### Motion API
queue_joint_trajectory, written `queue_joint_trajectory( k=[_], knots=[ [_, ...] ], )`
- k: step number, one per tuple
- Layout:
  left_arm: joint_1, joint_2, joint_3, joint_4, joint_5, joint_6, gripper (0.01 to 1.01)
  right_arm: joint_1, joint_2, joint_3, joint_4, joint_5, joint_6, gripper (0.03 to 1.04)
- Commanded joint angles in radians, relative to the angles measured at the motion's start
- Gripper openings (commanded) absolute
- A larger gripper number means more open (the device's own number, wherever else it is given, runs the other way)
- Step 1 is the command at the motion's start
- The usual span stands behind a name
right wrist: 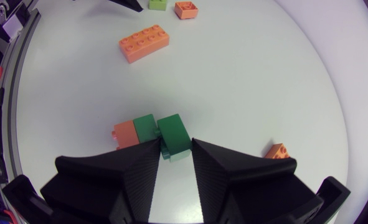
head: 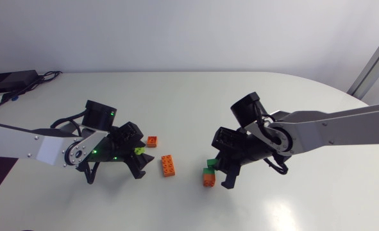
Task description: Disassemble duplo
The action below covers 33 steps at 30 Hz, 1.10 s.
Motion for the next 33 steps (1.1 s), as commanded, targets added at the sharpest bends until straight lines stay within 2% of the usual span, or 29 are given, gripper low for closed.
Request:
queue_joint_trajectory(
  k=[1,12,20,26,30,33],
  knots=[
    [-0.009,-0.017,-0.022,0.002,-0.001,0.008,0.685,0.005,0.029,-0.005,0.004,-0.006,-0.015,0.26],
    [-0.009,-0.017,-0.022,0.002,-0.001,0.009,0.685,0.0,0.026,0.001,0.007,-0.009,-0.007,0.26],
    [0.002,-0.023,-0.017,-0.002,0.005,0.002,0.687,-0.035,-0.008,0.015,0.013,-0.062,0.027,0.26],
    [0.057,-0.048,0.012,-0.083,0.16,-0.009,0.685,-0.077,-0.034,0.032,0.038,-0.145,0.096,0.26],
    [0.08,-0.061,0.055,-0.264,0.388,0.052,0.684,-0.077,-0.082,0.01,0.107,-0.157,0.154,0.26],
    [0.086,-0.063,0.075,-0.359,0.466,0.112,0.684,-0.063,-0.126,-0.022,0.167,-0.157,0.188,0.26]
  ],
)
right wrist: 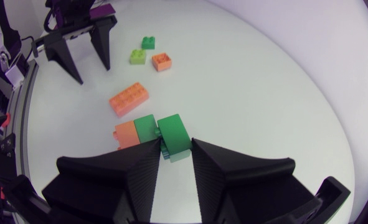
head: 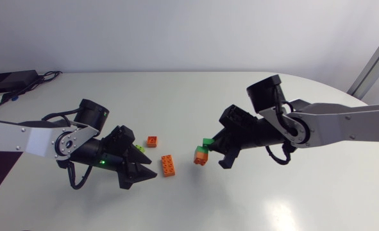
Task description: Disassemble duplo
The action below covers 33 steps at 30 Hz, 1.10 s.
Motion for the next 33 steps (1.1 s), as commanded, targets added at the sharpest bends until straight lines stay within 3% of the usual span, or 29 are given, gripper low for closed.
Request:
queue_joint_trajectory(
  k=[1,7,18,24,33],
  knots=[
    [0.013,-0.025,0.04,-0.046,0.049,0.061,0.684,0.019,-0.058,-0.041,0.05,-0.007,0.054,0.26],
    [0.022,-0.046,0.038,-0.058,0.116,0.064,0.68,0.1,-0.15,-0.112,0.179,-0.007,0.095,0.26],
    [0.074,-0.046,0.073,-0.139,0.265,0.09,0.648,0.273,-0.178,-0.171,0.24,0.079,0.048,0.26],
    [0.039,-0.039,0.093,-0.299,0.303,0.239,0.646,0.319,-0.164,-0.184,0.282,0.16,0.032,0.26],
    [0.004,-0.043,0.093,-0.365,0.32,0.305,0.646,0.358,-0.141,-0.194,0.337,0.214,0.022,0.26]
  ],
)
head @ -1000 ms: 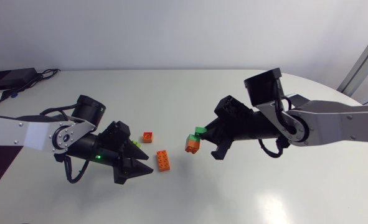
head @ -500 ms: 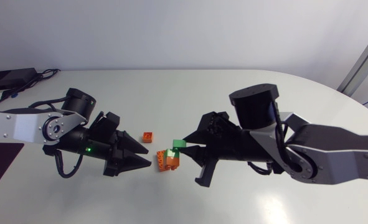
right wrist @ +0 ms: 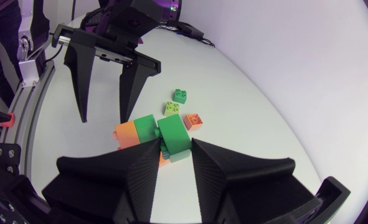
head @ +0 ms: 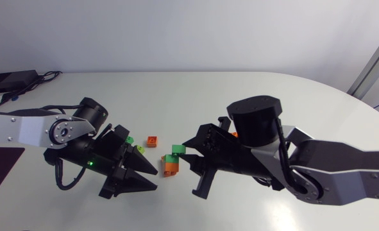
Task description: Disassemble duplo
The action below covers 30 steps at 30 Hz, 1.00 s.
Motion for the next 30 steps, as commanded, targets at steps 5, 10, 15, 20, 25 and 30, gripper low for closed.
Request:
queue_joint_trajectory(
  k=[5,10,15,20,25,30],
  knots=[
    [0.003,-0.008,0.03,-0.016,0.024,0.04,0.648,0.043,0.033,-0.025,0.034,0.035,-0.023,0.26],
    [0.031,-0.002,0.048,-0.019,0.05,0.031,0.648,0.079,0.055,-0.024,0.036,0.05,-0.032,0.26],
    [0.033,0.004,0.053,-0.023,0.061,0.028,0.646,0.1,0.075,-0.024,0.065,0.096,-0.043,0.26],
    [0.029,0.021,0.062,-0.034,0.076,0.029,0.646,0.109,0.075,-0.025,0.094,0.116,-0.041,0.26],
    [0.029,0.029,0.068,-0.034,0.076,0.029,0.646,0.117,0.08,-0.025,0.094,0.122,-0.049,0.26],
    [0.056,0.055,0.091,-0.037,0.076,0.022,0.644,0.12,0.076,-0.029,0.095,0.127,-0.057,0.26]
  ],
)
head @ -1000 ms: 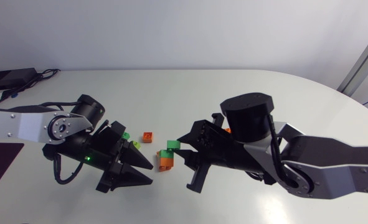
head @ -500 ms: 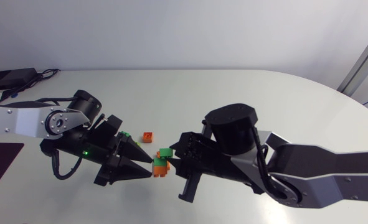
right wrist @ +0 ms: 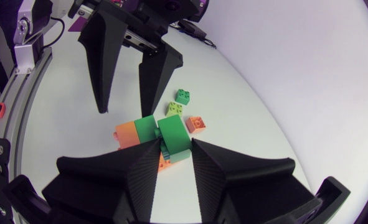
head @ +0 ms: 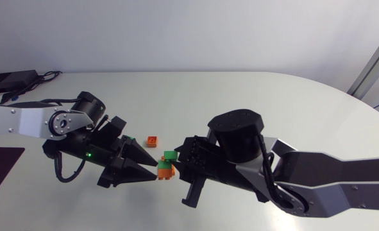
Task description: Disassemble duplo
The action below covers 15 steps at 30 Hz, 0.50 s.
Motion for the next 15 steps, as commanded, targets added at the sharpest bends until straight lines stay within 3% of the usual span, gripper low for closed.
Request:
queue_joint_trajectory(
  k=[1,15],
  knots=[
    [0.022,0.032,0.039,-0.01,0.019,0.014,0.644,0.015,0.014,-0.022,0.017,0.001,-0.021,0.26],
    [0.042,0.054,0.057,-0.01,0.019,-0.006,0.644,0.013,-0.018,-0.039,0.068,0.056,-0.024,0.26]
  ],
)
